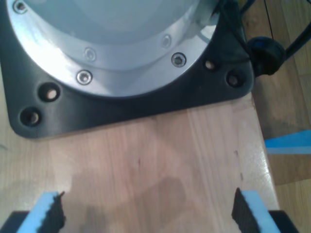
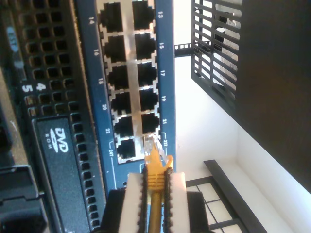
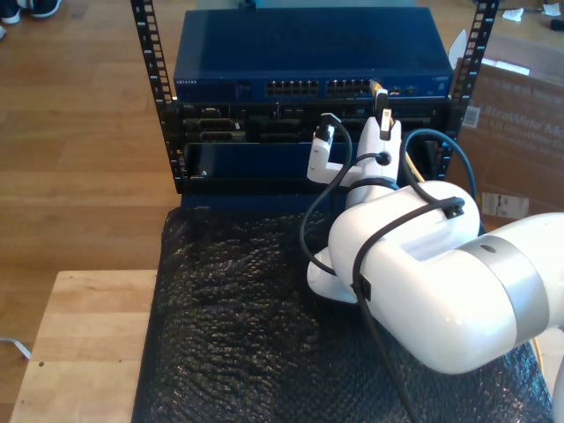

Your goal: Grab the cable and plug it in

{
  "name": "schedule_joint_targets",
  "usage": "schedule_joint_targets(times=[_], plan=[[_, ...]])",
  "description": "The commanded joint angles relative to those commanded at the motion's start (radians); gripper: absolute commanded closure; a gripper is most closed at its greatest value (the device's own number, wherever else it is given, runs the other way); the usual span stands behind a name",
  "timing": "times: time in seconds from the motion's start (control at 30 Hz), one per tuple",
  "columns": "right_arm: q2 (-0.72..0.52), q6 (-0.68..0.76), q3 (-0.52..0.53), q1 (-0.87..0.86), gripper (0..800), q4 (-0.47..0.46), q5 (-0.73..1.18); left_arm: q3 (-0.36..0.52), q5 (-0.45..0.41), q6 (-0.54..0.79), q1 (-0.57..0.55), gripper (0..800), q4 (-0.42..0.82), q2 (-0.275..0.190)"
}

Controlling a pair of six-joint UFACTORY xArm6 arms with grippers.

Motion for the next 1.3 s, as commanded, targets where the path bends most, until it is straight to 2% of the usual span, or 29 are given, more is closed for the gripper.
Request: schedule_joint_targets(times=[0.9, 1.3], plan=[[0.0, -0.003, -0.012, 0.002, 800, 0.0, 0.008, 0.0, 0.0, 0.0, 0.0, 0, 0.0, 0.0], [0.026, -0.015, -0.051, 0.003, 800, 0.0, 0.011, 0.0, 0.0, 0.0, 0.0, 0, 0.0, 0.002]])
